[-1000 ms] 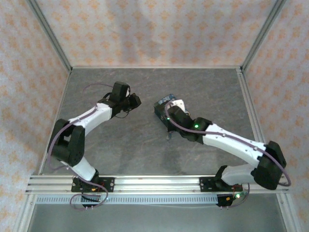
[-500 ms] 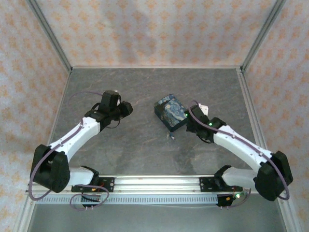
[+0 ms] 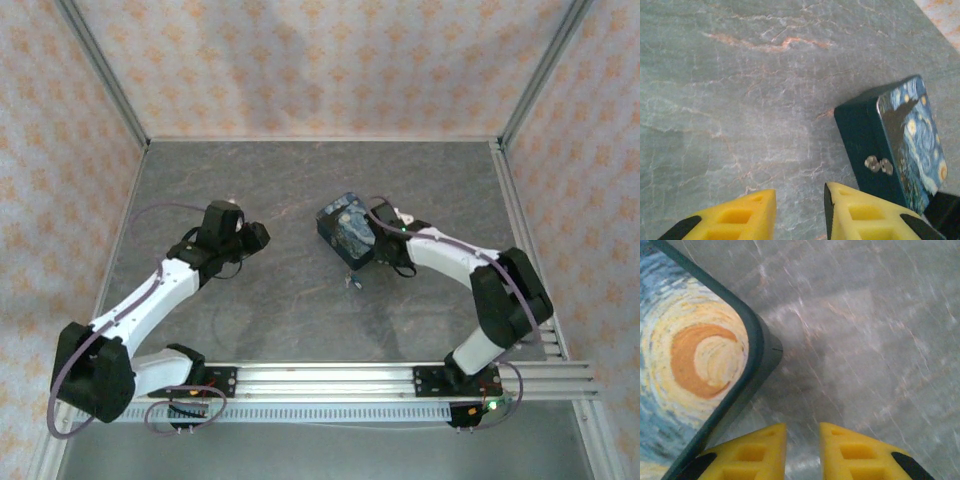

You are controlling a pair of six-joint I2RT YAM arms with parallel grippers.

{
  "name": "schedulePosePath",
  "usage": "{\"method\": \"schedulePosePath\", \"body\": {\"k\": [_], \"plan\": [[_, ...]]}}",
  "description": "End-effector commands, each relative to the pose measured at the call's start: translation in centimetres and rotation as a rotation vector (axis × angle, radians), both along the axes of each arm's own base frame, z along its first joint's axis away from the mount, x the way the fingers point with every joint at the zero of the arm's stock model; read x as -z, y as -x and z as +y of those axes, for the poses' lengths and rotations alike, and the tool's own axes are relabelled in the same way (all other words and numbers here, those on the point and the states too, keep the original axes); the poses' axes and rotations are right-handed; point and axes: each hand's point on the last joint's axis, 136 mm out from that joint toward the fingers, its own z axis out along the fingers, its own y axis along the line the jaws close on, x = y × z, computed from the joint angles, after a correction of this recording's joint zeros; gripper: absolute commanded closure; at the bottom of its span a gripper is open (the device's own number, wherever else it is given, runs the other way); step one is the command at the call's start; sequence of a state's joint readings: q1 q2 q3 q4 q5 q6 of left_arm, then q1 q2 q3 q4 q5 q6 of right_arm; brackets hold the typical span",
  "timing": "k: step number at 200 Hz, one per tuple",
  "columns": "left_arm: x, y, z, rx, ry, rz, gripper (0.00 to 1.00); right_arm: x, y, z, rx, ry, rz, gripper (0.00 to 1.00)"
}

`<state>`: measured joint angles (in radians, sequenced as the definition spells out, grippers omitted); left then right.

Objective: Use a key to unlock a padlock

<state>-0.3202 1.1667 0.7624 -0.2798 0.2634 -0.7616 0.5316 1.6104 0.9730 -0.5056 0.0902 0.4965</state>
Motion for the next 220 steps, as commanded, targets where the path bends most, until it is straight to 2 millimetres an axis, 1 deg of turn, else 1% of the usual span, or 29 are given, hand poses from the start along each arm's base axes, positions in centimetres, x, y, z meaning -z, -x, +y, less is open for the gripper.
{"method": "schedulePosePath", "body": {"k": [1, 18, 36, 48, 64, 76, 92, 110, 112, 117, 118, 119, 120, 122, 124, 127, 143, 149, 152, 153, 154, 156, 170, 186, 197, 210, 220], "plan": [[0.3, 1.1, 1.2, -0.052, -0.023, 0.001, 0.66, -0.8, -2.9, -0.2, 0.013, 0.030, -0.050, 0.74], [0.2, 1.6, 1.5, -0.059, -0.029, -0.008, 0.63, -0.8, -4.5, -0.4, 0.010, 0.051, -0.057, 0.73], [-0.1, 2.0, 1.9, -0.063, -0.040, -0.020, 0.59, -1.1, -6.5, 0.2, -0.010, 0.060, -0.070, 0.71], [-0.5, 2.2, 2.1, -0.068, -0.039, -0.038, 0.56, -1.2, -7.9, 1.0, -0.034, 0.058, -0.077, 0.69], [-0.8, 2.3, 2.5, -0.085, -0.045, -0.055, 0.51, -1.2, -9.5, 2.6, -0.079, 0.034, -0.077, 0.67], [-1.0, 2.3, 2.7, -0.093, -0.050, -0.065, 0.47, -1.2, -10.7, 3.2, -0.091, 0.032, -0.084, 0.66], [-1.3, 2.1, 2.9, -0.098, -0.064, -0.071, 0.43, -1.5, -11.4, 3.2, -0.090, 0.057, -0.075, 0.63], [-1.5, 1.7, 3.0, -0.097, -0.085, -0.073, 0.36, -2.2, -11.0, 2.8, -0.087, 0.064, -0.084, 0.56], [-1.5, 1.7, 3.0, -0.098, -0.088, -0.073, 0.30, -2.3, -10.9, 2.6, -0.085, 0.065, -0.087, 0.55], [-1.6, 1.6, 3.1, -0.101, -0.095, -0.075, 0.26, -2.6, -10.6, 2.3, -0.083, 0.069, -0.093, 0.51], [-1.6, 1.5, 3.1, -0.102, -0.096, -0.076, 0.24, -2.6, -10.5, 2.3, -0.082, 0.071, -0.093, 0.50], [-1.6, 1.5, 3.1, -0.102, -0.098, -0.075, 0.22, -2.7, -10.5, 2.2, -0.081, 0.071, -0.094, 0.45], [-1.7, 1.5, 3.2, -0.103, -0.099, -0.076, 0.19, -2.7, -10.4, 2.1, -0.081, 0.074, -0.093, 0.41], [-1.7, 1.4, 3.2, -0.104, -0.102, -0.077, 0.06, -2.9, -10.2, 2.0, -0.081, 0.076, -0.096, 0.35], [-1.8, 1.3, 3.2, -0.103, -0.104, -0.080, 0.02, -3.0, -10.1, 1.9, -0.080, 0.078, -0.098, 0.33], [-1.9, 1.2, 3.2, -0.104, -0.109, -0.082, 0.00, -3.3, -9.9, 1.7, -0.078, 0.081, -0.103, 0.31], [-2.4, 0.5, 3.5, -0.107, -0.139, -0.102, 0.00, -4.5, -8.7, 0.3, -0.064, 0.097, -0.127, 0.26], [-2.7, 0.2, 3.5, -0.106, -0.152, -0.111, 0.00, -5.3, -8.3, -0.2, -0.053, 0.091, -0.145, 0.24], [-2.9, 0.0, 3.6, -0.105, -0.163, -0.117, 0.00, -5.5, -8.0, -0.6, -0.048, 0.087, -0.148, 0.13], [-2.9, 0.0, 3.6, -0.106, -0.166, -0.118, 0.00, -5.6, -7.9, -0.6, -0.047, 0.087, -0.151, 0.06], [-3.0, -0.1, 3.7, -0.106, -0.171, -0.119, 0.00, -5.7, -7.9, -0.7, -0.045, 0.085, -0.154, 0.03], [-3.1, -0.2, 3.8, -0.107, -0.178, -0.121, 0.00, -5.9, -7.7, -1.0, -0.040, 0.085, -0.158, 0.00], [-3.6, -1.2, 4.5, -0.118, -0.246, -0.126, 0.00, -7.3, -6.7, -2.8, -0.003, 0.085, -0.198, 0.01], [-4.1, -2.5, 5.8, -0.112, -0.370, -0.124, 0.00, -9.2, -5.9, -5.3, 0.053, 0.100, -0.265, 0.01], [-4.8, -3.2, 7.5, -0.139, -0.501, -0.148, 0.00, -10.1, -5.5, -7.0, 0.099, 0.116, -0.302, 0.01], [-5.7, -3.8, 9.6, -0.182, -0.617, -0.195, 0.00, -11.5, -5.0, -9.9, 0.186, 0.205, -0.369, 0.01], [-5.7, -4.1, 11.2, -0.213, -0.680, -0.219, 0.00, -12.2, -4.7, -11.5, 0.230, 0.249, -0.445, 0.01]]}}
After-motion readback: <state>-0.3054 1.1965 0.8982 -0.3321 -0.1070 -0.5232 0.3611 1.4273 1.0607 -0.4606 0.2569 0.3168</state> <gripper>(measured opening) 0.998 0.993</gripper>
